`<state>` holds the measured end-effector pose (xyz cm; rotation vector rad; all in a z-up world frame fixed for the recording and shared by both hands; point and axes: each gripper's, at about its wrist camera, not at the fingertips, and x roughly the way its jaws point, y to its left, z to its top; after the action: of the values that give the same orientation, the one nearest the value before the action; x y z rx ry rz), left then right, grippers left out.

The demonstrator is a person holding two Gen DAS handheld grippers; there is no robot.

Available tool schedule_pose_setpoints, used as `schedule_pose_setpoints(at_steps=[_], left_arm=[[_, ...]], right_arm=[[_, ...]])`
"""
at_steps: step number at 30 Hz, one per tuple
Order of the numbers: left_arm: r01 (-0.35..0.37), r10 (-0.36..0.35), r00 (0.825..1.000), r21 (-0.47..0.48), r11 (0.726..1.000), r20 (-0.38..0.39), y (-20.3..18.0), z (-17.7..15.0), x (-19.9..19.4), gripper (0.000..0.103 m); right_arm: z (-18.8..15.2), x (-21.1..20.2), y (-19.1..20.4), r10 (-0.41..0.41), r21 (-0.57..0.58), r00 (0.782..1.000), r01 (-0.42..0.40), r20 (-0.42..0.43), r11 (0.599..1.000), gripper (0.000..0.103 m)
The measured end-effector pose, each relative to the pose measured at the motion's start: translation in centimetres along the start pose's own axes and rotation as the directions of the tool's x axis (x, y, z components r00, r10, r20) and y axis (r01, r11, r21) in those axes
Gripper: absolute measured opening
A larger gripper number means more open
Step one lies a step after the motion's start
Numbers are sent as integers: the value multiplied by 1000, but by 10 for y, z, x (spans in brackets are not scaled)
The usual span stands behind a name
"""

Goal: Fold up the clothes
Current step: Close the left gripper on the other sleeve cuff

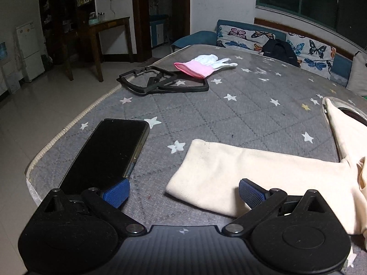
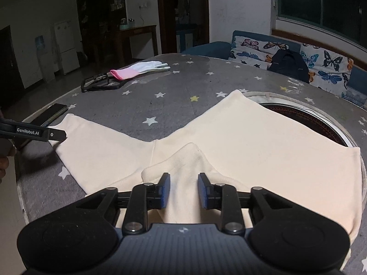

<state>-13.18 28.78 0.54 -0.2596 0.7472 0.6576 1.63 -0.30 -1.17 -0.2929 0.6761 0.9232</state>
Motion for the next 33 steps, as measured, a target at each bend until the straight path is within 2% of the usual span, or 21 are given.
schedule_pose_setpoints(at_steps=[4,9,13,15,25,27,29,33], left_arm=[[3,-3,1000,0,1000,-4,-1,-1,1,103],[14,-14,1000,7,1000,-1,-3,0,2,102],[31,-31,1000,3,1000,4,-5,0,3,96],[41,-41,999,11,999,14,-7,0,3,88],[66,-67,997,23,998,31,-15,4,2,61],[82,-82,996,15,997,29,-15,5,1,49],[101,-101,995,4,995,25,-15,6,1,42],[115,-115,993,3,993,23,-18,7,0,37]], right_arm=[[0,-1,4,-5,-10,1000,5,3,1000,40],[0,-5,7,1,-20,1000,-1,10,1000,46],[1,-10,9,8,-30,1000,-7,19,1000,48],[1,-12,10,10,-33,1000,-10,23,999,48],[-3,-21,8,7,-24,999,-6,37,1000,49],[-4,-22,7,5,-19,999,-4,40,1000,49],[-4,-24,5,4,-15,999,-3,43,1000,49],[-6,-27,3,2,-8,999,-1,50,1000,49]])
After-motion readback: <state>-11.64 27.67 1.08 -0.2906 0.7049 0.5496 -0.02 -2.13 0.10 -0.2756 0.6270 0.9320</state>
